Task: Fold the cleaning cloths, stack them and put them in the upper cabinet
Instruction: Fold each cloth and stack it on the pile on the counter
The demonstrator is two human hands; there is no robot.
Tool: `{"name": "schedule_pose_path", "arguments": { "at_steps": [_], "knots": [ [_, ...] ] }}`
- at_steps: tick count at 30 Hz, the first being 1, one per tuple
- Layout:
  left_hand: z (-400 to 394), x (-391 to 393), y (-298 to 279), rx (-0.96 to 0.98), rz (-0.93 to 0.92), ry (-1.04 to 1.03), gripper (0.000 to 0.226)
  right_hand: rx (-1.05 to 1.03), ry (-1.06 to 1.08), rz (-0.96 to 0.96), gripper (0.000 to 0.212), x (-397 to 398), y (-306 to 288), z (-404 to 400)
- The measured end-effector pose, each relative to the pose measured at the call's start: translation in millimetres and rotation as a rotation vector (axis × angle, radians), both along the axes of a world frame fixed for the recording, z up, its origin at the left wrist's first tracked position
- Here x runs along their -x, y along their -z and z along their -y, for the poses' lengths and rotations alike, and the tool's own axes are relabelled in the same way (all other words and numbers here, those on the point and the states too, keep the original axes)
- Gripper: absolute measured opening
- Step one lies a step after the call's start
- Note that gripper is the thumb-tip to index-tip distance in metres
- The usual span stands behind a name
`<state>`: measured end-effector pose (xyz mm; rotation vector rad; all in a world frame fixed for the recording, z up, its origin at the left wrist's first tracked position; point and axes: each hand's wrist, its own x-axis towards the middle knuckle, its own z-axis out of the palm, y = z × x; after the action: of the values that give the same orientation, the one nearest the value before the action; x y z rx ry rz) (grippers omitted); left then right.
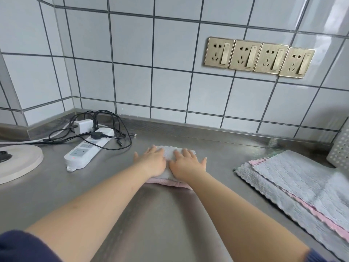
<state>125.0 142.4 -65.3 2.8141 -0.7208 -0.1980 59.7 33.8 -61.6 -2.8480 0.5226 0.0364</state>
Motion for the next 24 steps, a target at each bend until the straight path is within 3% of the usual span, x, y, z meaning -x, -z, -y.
{"name": "schedule_pose_path", "arguments": {
  "at_steps": [5,13,24],
  "knots": [
    [-2.3,8.9,-6.8,-0.031,0.056,-0.039,0.048,-0.011,0.08,0.077,0.059,3.7,3.1,-0.7],
    [13.6,43.4,-29.9,0.196,0.275,0.054,0.041,0.108,0.017,0.385,0.051,65.8,-4.6,26.3],
    [120.3,149.3,-32.6,0.251,0.221,0.376,0.037,0.123,0.332,0.428,0.039,209.1,-24.0,151.8]
  ]
}}
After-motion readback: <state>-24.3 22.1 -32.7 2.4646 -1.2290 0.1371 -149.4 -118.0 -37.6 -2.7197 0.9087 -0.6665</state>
